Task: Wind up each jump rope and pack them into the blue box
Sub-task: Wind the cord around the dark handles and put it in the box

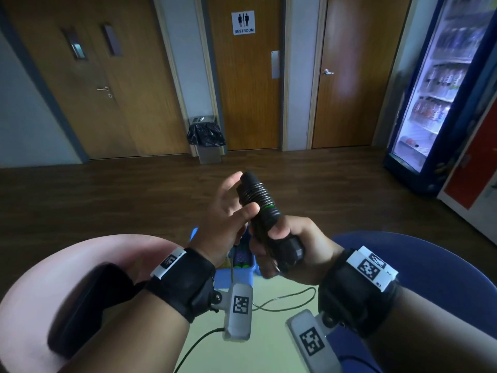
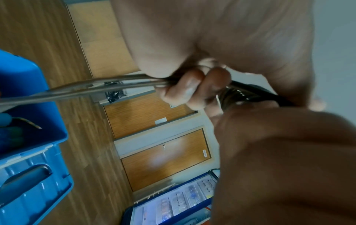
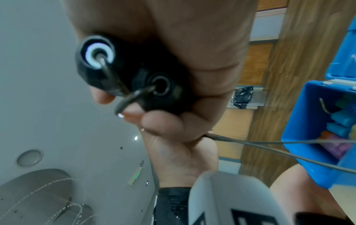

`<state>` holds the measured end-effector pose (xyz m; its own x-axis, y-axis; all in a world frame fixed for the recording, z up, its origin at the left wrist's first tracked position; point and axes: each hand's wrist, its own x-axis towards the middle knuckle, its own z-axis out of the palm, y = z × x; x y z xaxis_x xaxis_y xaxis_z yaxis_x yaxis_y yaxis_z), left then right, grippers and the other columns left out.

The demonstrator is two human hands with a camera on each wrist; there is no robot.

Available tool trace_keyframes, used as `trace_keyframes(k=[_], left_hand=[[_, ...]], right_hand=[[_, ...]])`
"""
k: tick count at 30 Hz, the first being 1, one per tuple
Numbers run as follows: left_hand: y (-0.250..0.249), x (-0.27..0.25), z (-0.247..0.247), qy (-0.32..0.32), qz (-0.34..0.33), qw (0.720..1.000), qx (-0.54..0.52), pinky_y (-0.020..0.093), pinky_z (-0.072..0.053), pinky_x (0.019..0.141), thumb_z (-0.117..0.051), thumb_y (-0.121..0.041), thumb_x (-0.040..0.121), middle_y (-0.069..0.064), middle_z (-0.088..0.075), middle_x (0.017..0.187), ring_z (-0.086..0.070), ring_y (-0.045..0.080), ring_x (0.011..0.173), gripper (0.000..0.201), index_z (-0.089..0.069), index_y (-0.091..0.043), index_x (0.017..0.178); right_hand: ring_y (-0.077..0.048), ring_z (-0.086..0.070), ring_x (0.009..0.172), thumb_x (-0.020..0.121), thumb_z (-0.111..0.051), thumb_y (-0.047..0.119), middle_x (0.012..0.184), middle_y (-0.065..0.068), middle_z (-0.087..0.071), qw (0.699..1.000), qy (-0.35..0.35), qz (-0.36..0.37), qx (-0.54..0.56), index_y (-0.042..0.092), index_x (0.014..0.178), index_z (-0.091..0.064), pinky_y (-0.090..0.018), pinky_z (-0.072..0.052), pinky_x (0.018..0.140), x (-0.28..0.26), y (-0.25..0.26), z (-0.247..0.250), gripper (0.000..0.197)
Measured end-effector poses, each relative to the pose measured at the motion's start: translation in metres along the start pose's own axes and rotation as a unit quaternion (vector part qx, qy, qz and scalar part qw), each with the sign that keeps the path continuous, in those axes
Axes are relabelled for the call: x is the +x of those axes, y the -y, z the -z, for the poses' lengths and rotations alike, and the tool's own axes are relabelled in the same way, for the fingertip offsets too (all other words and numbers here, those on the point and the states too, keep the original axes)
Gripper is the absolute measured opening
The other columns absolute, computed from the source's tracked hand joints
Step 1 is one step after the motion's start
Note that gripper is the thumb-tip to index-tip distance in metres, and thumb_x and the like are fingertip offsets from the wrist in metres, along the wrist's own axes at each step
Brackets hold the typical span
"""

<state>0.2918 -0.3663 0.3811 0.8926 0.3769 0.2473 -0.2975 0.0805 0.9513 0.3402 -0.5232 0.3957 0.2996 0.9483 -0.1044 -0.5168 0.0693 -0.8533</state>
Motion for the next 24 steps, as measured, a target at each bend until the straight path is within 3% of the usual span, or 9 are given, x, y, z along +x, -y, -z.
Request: trace_keyframes(k=[2,5,7,9,11,13,16,20,24], left_hand=[[0.0,-0.001,-0.001,-0.006,0.007,1.0,0.006,0.027,-0.053,0.07,-0.078,-0.036,0.066,0.006,-0.068,0.114,-0.066,0.018,0.095,0.08,-0.049,-0.018,0.139],[0.001,0.0,-0.004,-0.045,0.011,0.999,0.005,0.023,-0.051,0.057,-0.085,-0.02,0.066,-0.001,-0.072,0.093,-0.067,0.016,0.08,0.063,-0.058,-0.015,0.122],[0.001,0.003,-0.004,-0.094,-0.001,0.995,0.016,0.02,-0.053,0.059,-0.087,-0.01,0.067,-0.006,-0.074,0.086,-0.068,0.012,0.077,0.054,-0.06,-0.018,0.113],[0.0,0.005,-0.004,-0.13,-0.022,0.986,0.098,0.014,-0.053,0.069,-0.089,-0.019,0.067,-0.007,-0.072,0.098,-0.067,0.001,0.081,0.057,-0.059,-0.022,0.116],[-0.003,0.005,-0.006,-0.155,-0.03,0.968,0.197,0.008,-0.048,0.071,-0.089,-0.029,0.07,-0.011,-0.065,0.108,-0.062,-0.009,0.085,0.063,-0.056,-0.026,0.123],[-0.002,0.005,-0.009,-0.166,-0.023,0.954,0.25,0.009,-0.046,0.069,-0.088,-0.036,0.07,-0.018,-0.061,0.106,-0.058,-0.011,0.09,0.064,-0.053,-0.031,0.124],[-0.001,0.004,-0.012,-0.156,-0.031,0.956,0.248,0.013,-0.048,0.07,-0.088,-0.04,0.069,-0.014,-0.066,0.103,-0.063,-0.006,0.09,0.062,-0.056,-0.031,0.121],[0.001,0.001,-0.008,-0.09,-0.037,0.977,0.19,0.015,-0.053,0.077,-0.085,-0.024,0.077,-0.005,-0.069,0.109,-0.068,-0.002,0.091,0.062,-0.054,-0.022,0.13],[-0.001,-0.001,-0.001,-0.022,-0.029,0.992,0.121,0.036,-0.056,0.089,-0.082,-0.03,0.071,0.006,-0.068,0.113,-0.069,0.016,0.098,0.07,-0.053,-0.02,0.134]], right_hand=[[-0.025,-0.052,0.051,0.062,-0.055,0.023,0.071,-0.011,-0.051,0.999,0.029,-0.012,0.029,0.007,0.092,-0.055,-0.029,-0.042,0.055,0.002,-0.002,0.003,0.035],[-0.029,-0.062,0.066,0.068,-0.052,0.024,0.083,-0.015,-0.06,0.999,0.026,-0.043,-0.002,0.007,0.102,-0.062,-0.033,-0.049,0.063,0.006,-0.001,0.01,0.04],[-0.032,-0.067,0.076,0.073,-0.051,0.023,0.095,-0.019,-0.064,0.997,-0.016,-0.059,-0.04,0.004,0.114,-0.062,-0.036,-0.053,0.069,0.008,0.001,0.012,0.046],[-0.034,-0.069,0.079,0.074,-0.059,0.024,0.101,-0.021,-0.066,0.989,-0.098,-0.045,-0.106,0.001,0.119,-0.06,-0.043,-0.056,0.071,0.013,0.004,0.014,0.05],[-0.027,-0.072,0.075,0.072,-0.076,0.029,0.098,-0.014,-0.072,0.942,-0.186,-0.011,-0.278,0.011,0.115,-0.062,-0.043,-0.059,0.066,0.018,0.004,0.012,0.049],[-0.018,-0.073,0.068,0.067,-0.084,0.035,0.09,-0.004,-0.073,0.865,-0.235,0.007,-0.443,0.02,0.109,-0.059,-0.04,-0.062,0.063,0.023,0.0,0.011,0.052],[-0.016,-0.071,0.063,0.052,-0.076,0.044,0.081,0.0,-0.072,0.821,-0.275,0.023,-0.5,0.022,0.102,-0.054,-0.041,-0.062,0.061,0.028,-0.007,0.01,0.059],[-0.016,-0.061,0.049,0.057,-0.076,0.025,0.063,-0.001,-0.067,0.868,-0.26,0.041,-0.421,0.008,0.088,-0.064,-0.034,-0.052,0.05,0.025,-0.006,0.011,0.038],[-0.021,-0.054,0.048,0.063,-0.077,0.005,0.059,-0.005,-0.06,0.925,-0.232,0.063,-0.293,0.003,0.083,-0.064,-0.028,-0.042,0.046,0.018,-0.013,0.007,0.024]])
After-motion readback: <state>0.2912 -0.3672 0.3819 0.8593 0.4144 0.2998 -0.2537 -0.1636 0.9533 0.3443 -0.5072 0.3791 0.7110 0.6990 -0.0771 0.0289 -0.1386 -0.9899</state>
